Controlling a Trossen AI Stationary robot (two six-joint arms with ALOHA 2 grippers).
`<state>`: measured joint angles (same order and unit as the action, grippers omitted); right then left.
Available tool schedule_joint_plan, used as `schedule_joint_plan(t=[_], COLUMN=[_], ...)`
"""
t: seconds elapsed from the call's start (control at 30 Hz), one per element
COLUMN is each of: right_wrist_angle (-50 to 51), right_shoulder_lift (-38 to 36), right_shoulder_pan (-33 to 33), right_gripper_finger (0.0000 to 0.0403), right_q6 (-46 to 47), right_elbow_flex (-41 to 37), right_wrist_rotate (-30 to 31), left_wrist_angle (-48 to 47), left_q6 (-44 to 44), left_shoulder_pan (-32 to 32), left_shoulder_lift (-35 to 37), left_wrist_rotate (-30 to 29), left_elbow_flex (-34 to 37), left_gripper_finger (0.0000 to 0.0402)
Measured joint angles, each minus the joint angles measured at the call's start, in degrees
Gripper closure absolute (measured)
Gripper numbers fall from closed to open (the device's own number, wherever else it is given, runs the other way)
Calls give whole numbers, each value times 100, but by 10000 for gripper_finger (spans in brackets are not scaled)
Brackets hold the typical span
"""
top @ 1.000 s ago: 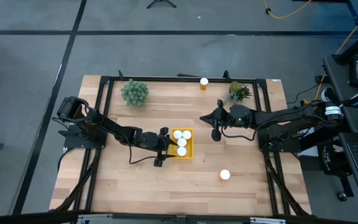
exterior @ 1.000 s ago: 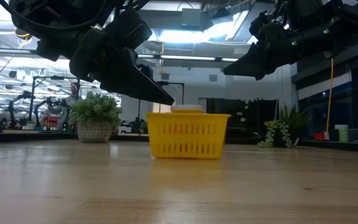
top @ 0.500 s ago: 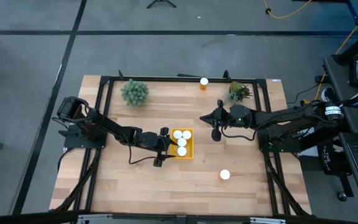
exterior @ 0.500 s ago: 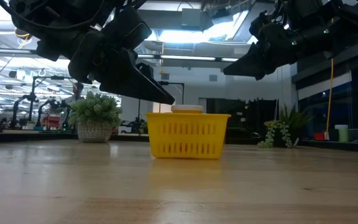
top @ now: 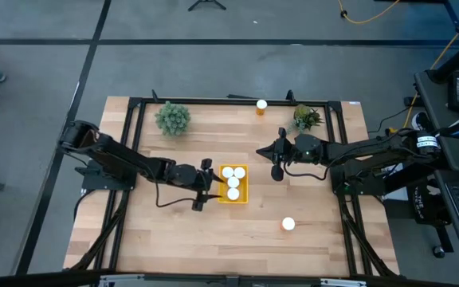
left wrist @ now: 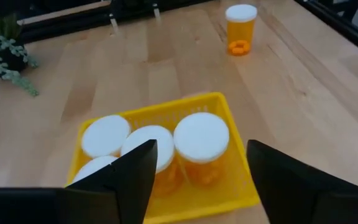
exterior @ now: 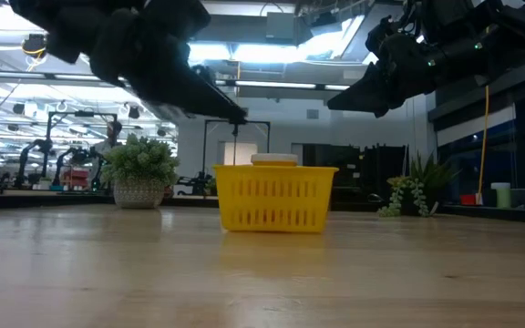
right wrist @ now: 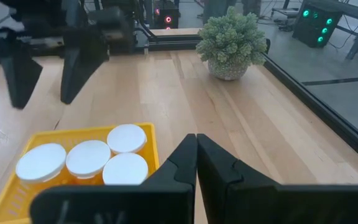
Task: Pick and place pill bottles into a basket
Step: Put the orange pill bottle into the yellow bin
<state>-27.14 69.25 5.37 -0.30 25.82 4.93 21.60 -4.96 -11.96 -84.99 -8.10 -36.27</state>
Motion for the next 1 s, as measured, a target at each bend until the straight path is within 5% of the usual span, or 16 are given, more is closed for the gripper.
schedule_joint_plan(t=[0.27,0.53,0.83,1.0], right_wrist_angle=[105,302,323,280], right_shoulder_lift=[0,0,0,0], right_shoulder_pan=[0,-20,-35,-34], right_gripper_finger=[387,387,387,387], right_q6=[11,144,153,113], right_elbow_flex=[0,-2,-2,-2], right_wrist_rotate=[0,-4,-4,-4], left_wrist_angle=[-781,-830,-437,-144], left_q6=[-511,-302,-217,-165], left_shoulder_pan=[10,274,915,1280], left_shoulder_lift=[1040,1894,2719,2958], left_wrist_rotate=[-196,-259,651,1062], left_elbow_flex=[30,831,1675,2087], left_gripper_finger=[232,309,391,398])
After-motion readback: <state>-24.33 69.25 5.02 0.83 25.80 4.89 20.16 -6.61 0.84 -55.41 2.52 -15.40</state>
